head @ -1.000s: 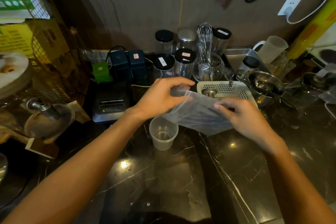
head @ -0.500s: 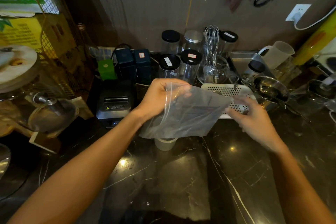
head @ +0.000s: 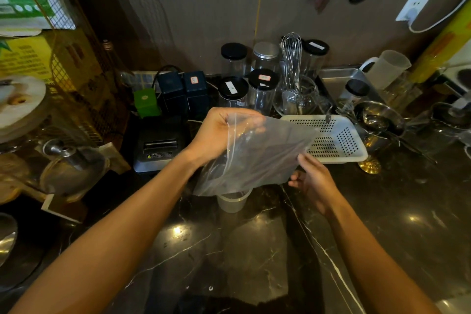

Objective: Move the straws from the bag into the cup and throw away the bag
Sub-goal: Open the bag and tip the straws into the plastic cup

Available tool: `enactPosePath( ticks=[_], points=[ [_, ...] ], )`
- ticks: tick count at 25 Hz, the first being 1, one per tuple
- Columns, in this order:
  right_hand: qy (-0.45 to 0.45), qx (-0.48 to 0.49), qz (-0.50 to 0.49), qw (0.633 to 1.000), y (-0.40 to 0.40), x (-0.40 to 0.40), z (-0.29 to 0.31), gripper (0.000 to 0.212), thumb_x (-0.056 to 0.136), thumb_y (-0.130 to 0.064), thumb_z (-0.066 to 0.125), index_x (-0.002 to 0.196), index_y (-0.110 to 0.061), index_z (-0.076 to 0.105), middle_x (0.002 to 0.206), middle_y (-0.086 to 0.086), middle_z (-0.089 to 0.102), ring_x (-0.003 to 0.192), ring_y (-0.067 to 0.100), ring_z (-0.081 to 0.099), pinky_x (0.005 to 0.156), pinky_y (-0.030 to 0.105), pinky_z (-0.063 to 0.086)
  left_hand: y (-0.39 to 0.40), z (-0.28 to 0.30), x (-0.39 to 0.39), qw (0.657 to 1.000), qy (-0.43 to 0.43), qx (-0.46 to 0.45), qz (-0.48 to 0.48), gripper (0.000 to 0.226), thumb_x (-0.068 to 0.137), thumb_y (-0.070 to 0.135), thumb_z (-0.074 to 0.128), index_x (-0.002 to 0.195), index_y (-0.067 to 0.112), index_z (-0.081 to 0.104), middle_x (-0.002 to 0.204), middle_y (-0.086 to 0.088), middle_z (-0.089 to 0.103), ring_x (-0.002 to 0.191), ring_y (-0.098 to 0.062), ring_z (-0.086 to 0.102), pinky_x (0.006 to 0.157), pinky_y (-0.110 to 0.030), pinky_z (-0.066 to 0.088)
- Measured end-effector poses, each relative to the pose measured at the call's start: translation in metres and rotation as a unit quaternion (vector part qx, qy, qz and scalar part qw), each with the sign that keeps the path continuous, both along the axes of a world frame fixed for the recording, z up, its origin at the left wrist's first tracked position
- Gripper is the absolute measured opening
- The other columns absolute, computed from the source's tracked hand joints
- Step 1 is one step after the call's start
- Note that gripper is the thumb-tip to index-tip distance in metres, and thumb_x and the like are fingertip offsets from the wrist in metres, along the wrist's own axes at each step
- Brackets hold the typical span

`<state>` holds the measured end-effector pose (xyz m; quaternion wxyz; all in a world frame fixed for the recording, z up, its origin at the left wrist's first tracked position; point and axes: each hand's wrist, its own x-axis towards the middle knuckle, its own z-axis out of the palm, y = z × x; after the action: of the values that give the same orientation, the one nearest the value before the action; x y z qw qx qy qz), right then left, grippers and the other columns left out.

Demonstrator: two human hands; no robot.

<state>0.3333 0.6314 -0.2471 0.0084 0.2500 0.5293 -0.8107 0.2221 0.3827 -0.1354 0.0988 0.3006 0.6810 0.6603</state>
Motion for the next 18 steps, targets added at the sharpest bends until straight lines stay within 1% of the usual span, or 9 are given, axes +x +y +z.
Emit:
enactPosePath(
  ticks=[2,4,7,9,12,13,15,18],
  points=[
    [0.015,0.048,-0.033,0.998,0.004,0.0,0.003,0.019,0.105,-0.022,0.061,0.118,-0.017,0.074,0.109,0.011,0.074,0.07,0.015,0.072,0.06,0.03,0.062,-0.009,0.0,-0.005,0.999,0.023,0.001,0.035,0.018,0.094,0.005,0.071,0.11,0.0,0.077,0.101,-0.001,0.081,0.098,-0.014,0.078,0.082,-0.022,0.06],
    [0.021,0.104,-0.042,0.993,0.007,0.004,0.008,0.015,0.105,-0.019,0.06,0.11,-0.017,0.075,0.107,0.014,0.075,0.071,0.014,0.076,0.057,0.027,0.063,-0.015,0.0,-0.006,0.998,0.035,-0.007,0.052,0.019,0.094,0.004,0.07,0.111,0.001,0.077,0.102,0.003,0.08,0.099,-0.012,0.077,0.083,-0.022,0.06],
    [0.06,0.156,-0.05,0.985,0.014,0.004,0.021,0.019,0.106,-0.021,0.057,0.114,-0.018,0.074,0.104,0.011,0.077,0.072,0.013,0.076,0.056,0.026,0.063,-0.02,-0.006,-0.002,0.996,0.044,-0.005,0.08,0.019,0.096,0.004,0.068,0.114,0.003,0.076,0.103,-0.001,0.079,0.099,-0.013,0.077,0.083,-0.024,0.06],
    [0.075,0.203,-0.041,0.976,0.022,0.004,0.033,0.023,0.107,-0.025,0.055,0.12,-0.018,0.073,0.104,0.009,0.075,0.074,0.013,0.073,0.057,0.025,0.062,-0.022,-0.012,0.0,0.995,0.022,0.006,0.099,0.021,0.097,0.003,0.067,0.117,0.002,0.074,0.105,-0.005,0.079,0.099,-0.013,0.077,0.083,-0.024,0.061],
    [0.109,0.26,-0.045,0.958,0.031,0.001,0.055,0.022,0.108,-0.028,0.055,0.116,-0.027,0.076,0.096,-0.003,0.076,0.076,0.012,0.069,0.058,0.024,0.06,-0.025,-0.022,0.002,0.993,-0.01,0.017,0.119,0.026,0.097,0.003,0.065,0.122,-0.003,0.071,0.113,-0.012,0.077,0.106,-0.018,0.076,0.085,-0.026,0.061],
    [0.121,0.284,-0.046,0.95,0.032,-0.001,0.062,0.022,0.109,-0.029,0.055,0.114,-0.029,0.076,0.093,-0.005,0.077,0.075,0.01,0.068,0.058,0.024,0.06,-0.026,-0.025,0.003,0.993,-0.01,0.011,0.118,0.027,0.098,0.003,0.064,0.123,-0.002,0.071,0.115,-0.011,0.076,0.108,-0.018,0.075,0.086,-0.026,0.061],
    [0.144,0.325,-0.044,0.934,0.033,-0.007,0.076,0.022,0.108,-0.03,0.056,0.117,-0.029,0.076,0.091,-0.008,0.078,0.072,0.007,0.069,0.057,0.024,0.061,-0.029,-0.034,0.005,0.993,-0.001,-0.005,0.12,0.026,0.099,0.004,0.062,0.124,0.001,0.071,0.116,-0.004,0.076,0.109,-0.011,0.074,0.087,-0.023,0.06],
    [0.172,0.368,-0.031,0.913,0.032,-0.015,0.092,0.023,0.106,-0.032,0.059,0.123,-0.03,0.075,0.095,-0.006,0.078,0.072,0.005,0.07,0.058,0.025,0.062,-0.039,-0.05,0.007,0.99,-0.003,-0.027,0.135,0.029,0.101,0.01,0.062,0.128,0.009,0.071,0.119,0.008,0.075,0.113,-0.006,0.071,0.091,-0.023,0.059]
  ],
)
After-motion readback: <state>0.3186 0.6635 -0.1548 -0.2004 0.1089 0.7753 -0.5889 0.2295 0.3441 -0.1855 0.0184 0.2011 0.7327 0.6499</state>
